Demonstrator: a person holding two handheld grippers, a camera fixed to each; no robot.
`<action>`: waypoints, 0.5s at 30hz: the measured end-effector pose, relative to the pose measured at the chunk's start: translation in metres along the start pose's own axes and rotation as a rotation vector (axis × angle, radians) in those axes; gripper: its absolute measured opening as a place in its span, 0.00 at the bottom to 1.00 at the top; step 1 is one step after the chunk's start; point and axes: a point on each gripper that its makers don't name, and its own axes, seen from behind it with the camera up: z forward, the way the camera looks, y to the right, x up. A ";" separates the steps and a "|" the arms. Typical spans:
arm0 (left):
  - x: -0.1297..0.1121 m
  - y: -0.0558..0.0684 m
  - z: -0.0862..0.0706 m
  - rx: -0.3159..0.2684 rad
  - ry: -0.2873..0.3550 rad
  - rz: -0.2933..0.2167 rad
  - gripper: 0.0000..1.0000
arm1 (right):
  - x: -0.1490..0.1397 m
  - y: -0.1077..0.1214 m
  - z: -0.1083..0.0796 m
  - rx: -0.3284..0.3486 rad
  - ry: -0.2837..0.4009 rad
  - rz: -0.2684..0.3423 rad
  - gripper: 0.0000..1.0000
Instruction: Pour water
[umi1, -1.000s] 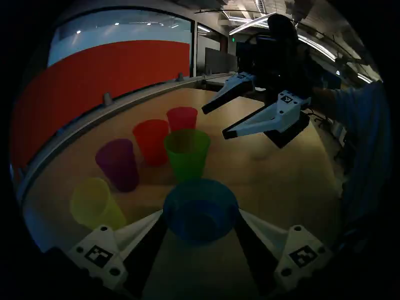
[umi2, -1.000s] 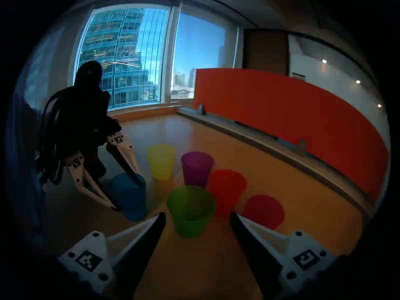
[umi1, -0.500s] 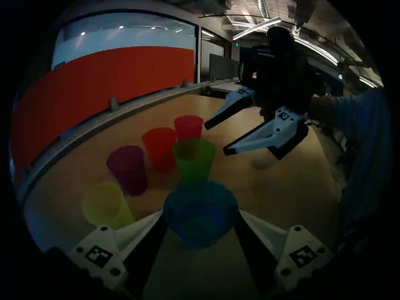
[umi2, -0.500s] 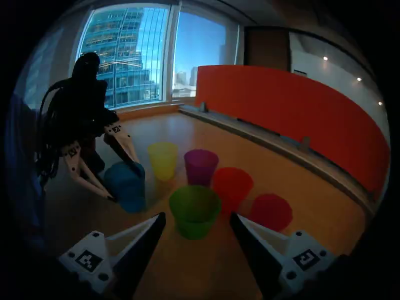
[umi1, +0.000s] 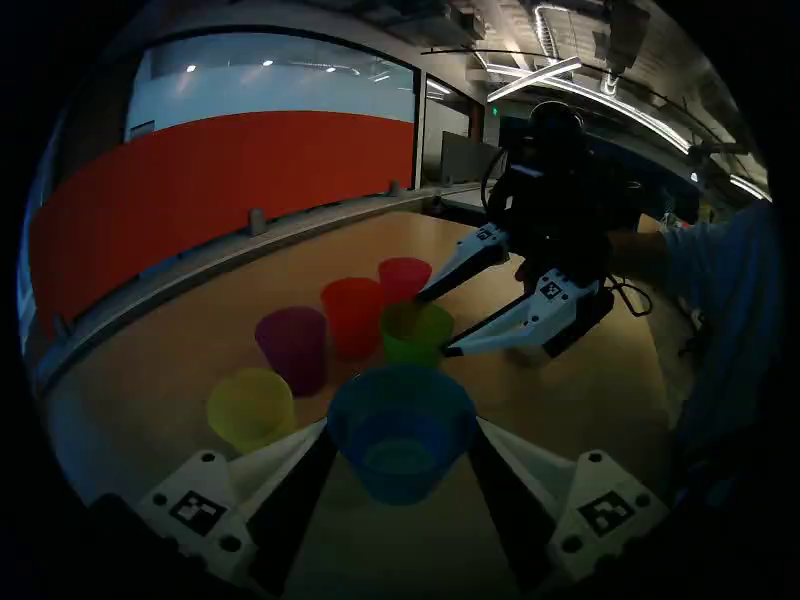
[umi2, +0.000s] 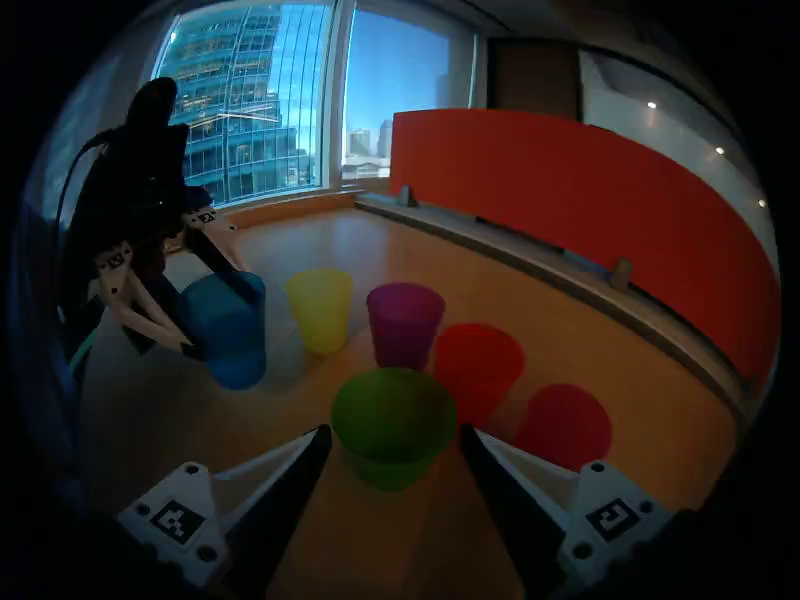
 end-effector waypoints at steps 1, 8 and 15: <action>0.001 -0.001 -0.002 0.003 0.003 -0.001 0.86 | 0.000 0.000 0.002 0.001 -0.003 0.000 1.00; 0.006 -0.005 -0.014 0.018 0.029 -0.008 0.86 | -0.003 -0.003 0.016 0.002 -0.023 0.003 1.00; 0.008 -0.012 -0.022 0.033 0.046 -0.022 0.86 | -0.005 -0.002 0.025 -0.001 -0.037 0.005 0.99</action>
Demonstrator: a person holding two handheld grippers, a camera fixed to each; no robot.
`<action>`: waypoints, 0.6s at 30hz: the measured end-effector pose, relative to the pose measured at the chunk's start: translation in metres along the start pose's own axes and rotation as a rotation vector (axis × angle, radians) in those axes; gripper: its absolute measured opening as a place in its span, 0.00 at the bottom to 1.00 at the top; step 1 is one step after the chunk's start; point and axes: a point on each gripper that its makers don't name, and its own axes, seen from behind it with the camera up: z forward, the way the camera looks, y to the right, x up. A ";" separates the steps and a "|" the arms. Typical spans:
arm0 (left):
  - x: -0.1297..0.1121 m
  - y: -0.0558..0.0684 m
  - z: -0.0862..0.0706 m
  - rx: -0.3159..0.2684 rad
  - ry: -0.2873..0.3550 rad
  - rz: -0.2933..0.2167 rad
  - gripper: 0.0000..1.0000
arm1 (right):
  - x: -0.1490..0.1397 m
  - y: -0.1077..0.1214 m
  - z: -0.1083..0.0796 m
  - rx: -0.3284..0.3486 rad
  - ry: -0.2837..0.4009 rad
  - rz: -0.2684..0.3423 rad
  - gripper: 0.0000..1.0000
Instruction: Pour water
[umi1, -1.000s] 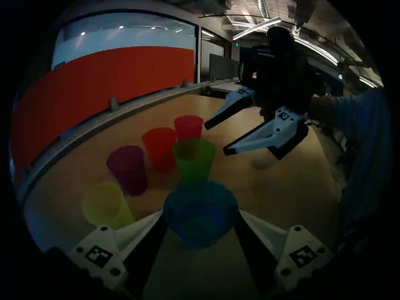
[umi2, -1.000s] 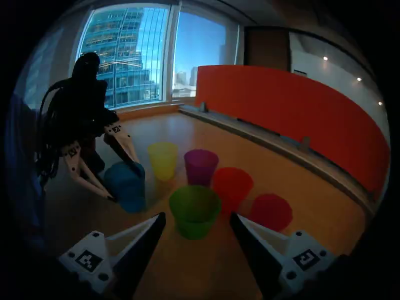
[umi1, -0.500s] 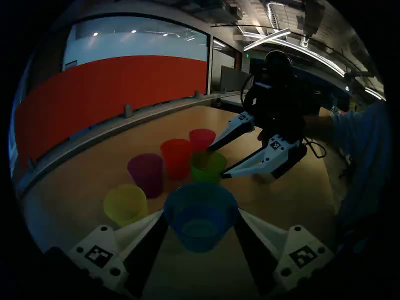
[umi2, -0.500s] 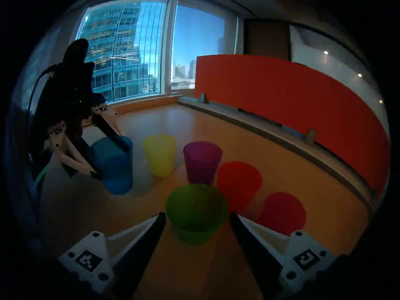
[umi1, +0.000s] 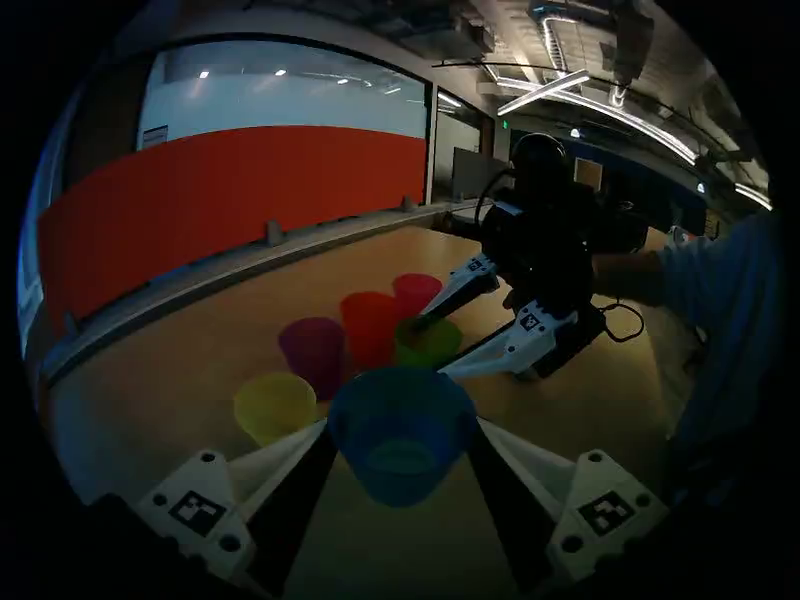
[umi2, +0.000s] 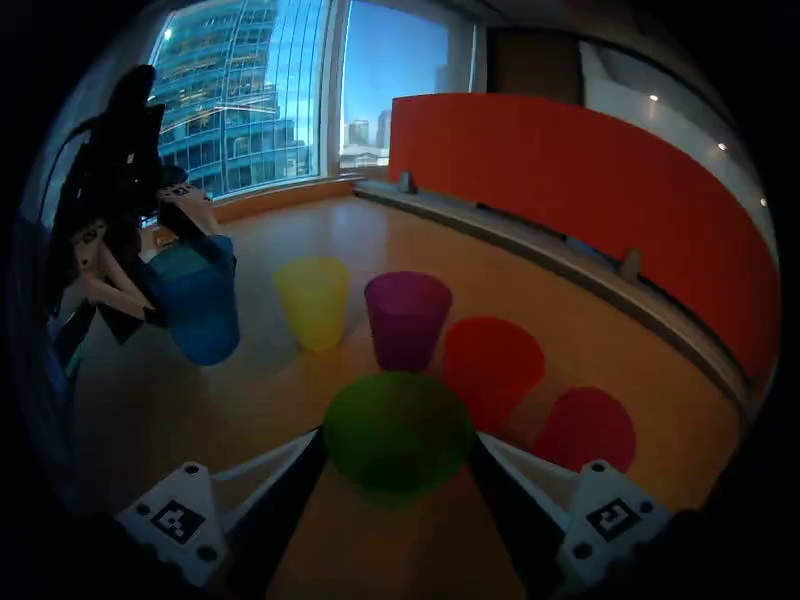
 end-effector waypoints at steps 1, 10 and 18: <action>0.000 -0.001 -0.001 0.002 0.001 -0.002 0.86 | 0.000 0.000 0.001 -0.001 -0.001 -0.002 0.98; -0.001 -0.007 -0.006 0.023 0.015 -0.014 0.86 | 0.004 -0.001 0.003 -0.014 0.009 -0.008 0.92; 0.005 -0.011 -0.014 0.045 0.043 -0.024 0.86 | 0.022 -0.003 -0.014 -0.026 0.055 0.008 0.92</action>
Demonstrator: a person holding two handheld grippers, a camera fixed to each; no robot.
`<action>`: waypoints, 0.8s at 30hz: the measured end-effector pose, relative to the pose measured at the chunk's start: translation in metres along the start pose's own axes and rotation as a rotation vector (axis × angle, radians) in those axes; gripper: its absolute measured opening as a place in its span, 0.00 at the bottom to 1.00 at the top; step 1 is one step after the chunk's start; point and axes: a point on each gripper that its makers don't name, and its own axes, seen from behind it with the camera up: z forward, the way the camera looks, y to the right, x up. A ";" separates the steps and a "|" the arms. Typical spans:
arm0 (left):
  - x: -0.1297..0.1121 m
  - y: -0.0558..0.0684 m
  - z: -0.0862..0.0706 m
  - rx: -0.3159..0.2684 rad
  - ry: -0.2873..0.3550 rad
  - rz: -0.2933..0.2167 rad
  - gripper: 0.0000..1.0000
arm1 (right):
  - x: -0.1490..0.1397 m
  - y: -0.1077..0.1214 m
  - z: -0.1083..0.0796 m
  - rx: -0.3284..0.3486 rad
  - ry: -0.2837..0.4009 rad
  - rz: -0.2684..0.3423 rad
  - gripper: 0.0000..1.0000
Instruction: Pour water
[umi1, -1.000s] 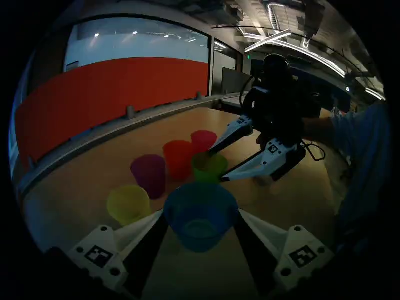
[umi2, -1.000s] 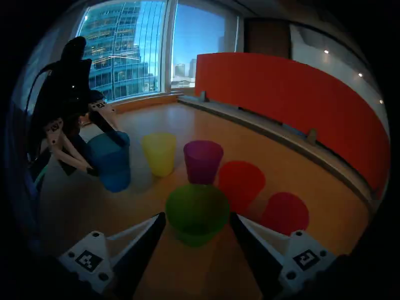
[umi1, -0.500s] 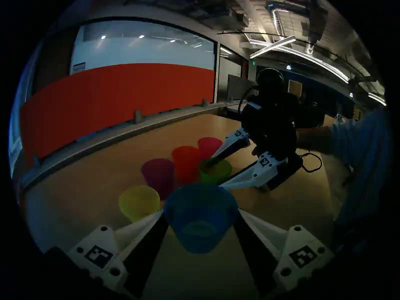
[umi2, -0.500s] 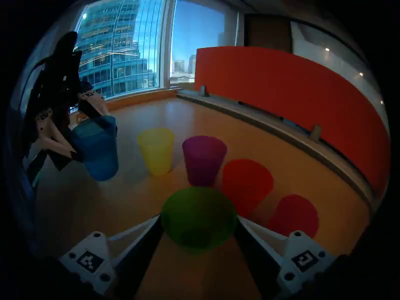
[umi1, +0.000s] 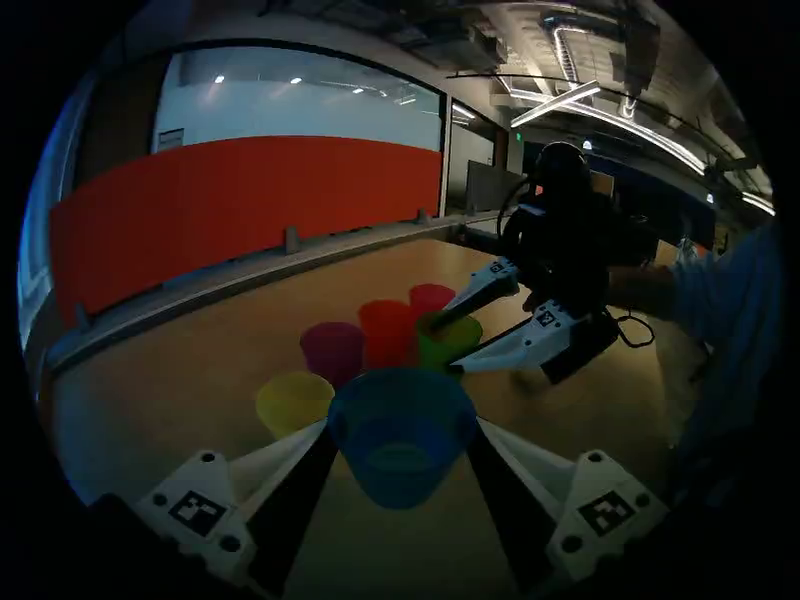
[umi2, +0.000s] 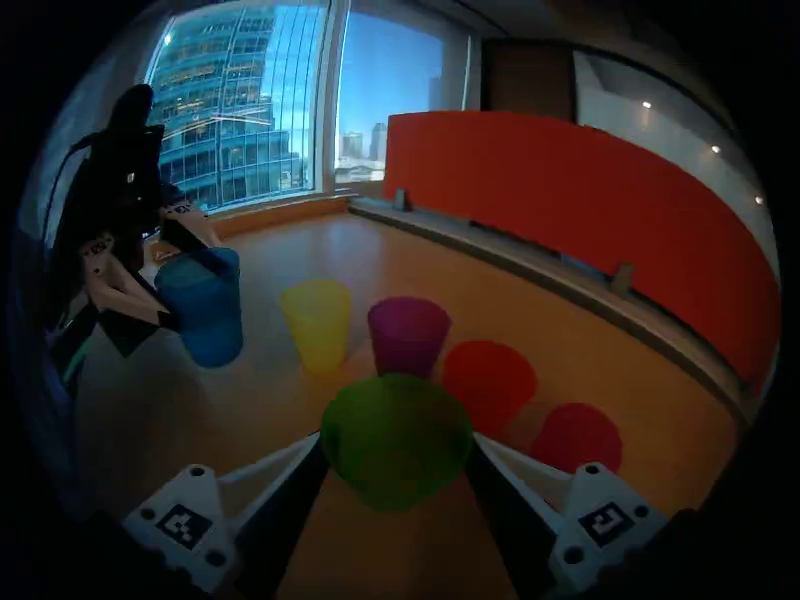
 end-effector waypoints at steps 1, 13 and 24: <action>0.001 0.000 -0.001 0.002 0.005 0.000 0.86 | 0.003 0.000 -0.003 -0.003 0.007 0.001 0.91; 0.019 0.008 -0.019 0.031 0.067 0.018 0.86 | 0.039 -0.013 -0.048 -0.031 0.106 -0.012 0.92; 0.045 0.016 -0.034 0.057 0.134 0.034 0.86 | 0.078 -0.024 -0.081 -0.061 0.239 -0.031 0.92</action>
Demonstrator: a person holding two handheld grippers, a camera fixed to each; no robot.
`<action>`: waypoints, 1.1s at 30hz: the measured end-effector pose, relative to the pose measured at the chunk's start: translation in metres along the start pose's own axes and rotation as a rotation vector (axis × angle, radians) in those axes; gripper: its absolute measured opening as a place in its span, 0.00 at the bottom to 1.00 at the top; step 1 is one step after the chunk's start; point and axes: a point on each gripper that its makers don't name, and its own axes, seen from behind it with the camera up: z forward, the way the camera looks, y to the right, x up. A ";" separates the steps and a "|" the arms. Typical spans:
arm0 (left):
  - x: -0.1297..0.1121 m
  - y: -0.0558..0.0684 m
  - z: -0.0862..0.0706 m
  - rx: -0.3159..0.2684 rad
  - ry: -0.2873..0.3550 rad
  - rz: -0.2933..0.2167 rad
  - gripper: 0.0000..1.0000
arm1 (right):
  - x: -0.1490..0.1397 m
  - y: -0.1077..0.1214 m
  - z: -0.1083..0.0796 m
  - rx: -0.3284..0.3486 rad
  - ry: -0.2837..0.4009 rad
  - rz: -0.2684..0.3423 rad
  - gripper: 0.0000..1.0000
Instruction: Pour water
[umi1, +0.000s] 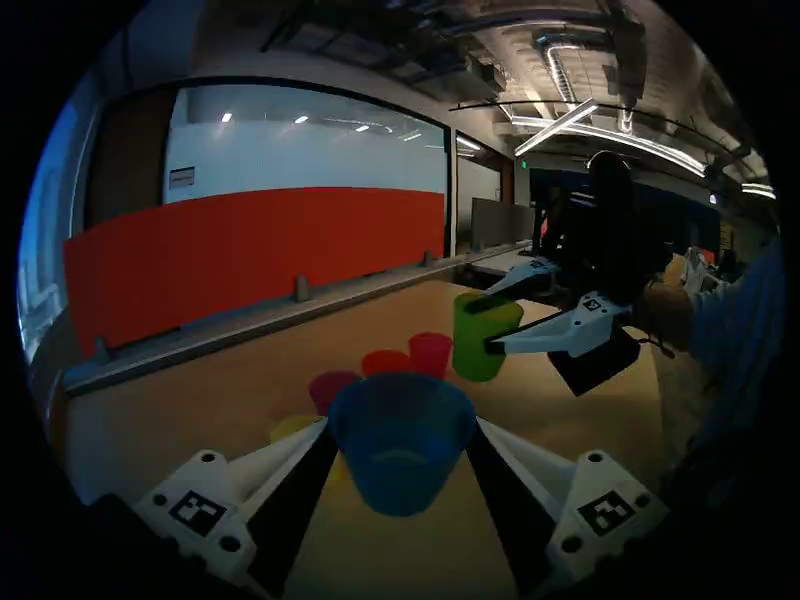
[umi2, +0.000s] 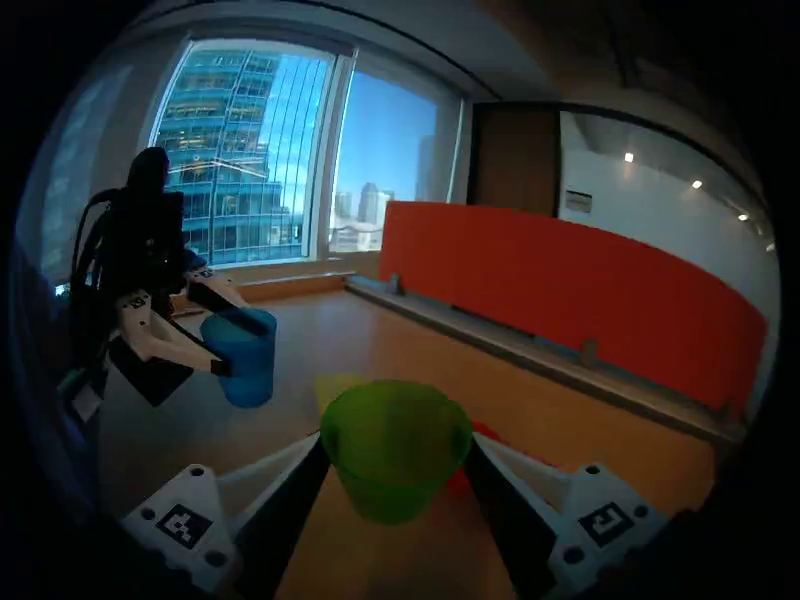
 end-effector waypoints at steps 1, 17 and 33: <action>0.002 0.001 -0.001 0.000 0.006 0.000 0.86 | 0.004 -0.001 -0.001 -0.002 0.012 -0.001 0.92; 0.026 0.009 -0.007 0.006 0.080 -0.002 0.86 | 0.047 -0.010 -0.011 -0.017 0.142 0.000 0.92; 0.042 -0.001 -0.010 0.035 0.115 0.022 0.86 | 0.053 -0.012 -0.010 -0.013 0.161 -0.005 0.92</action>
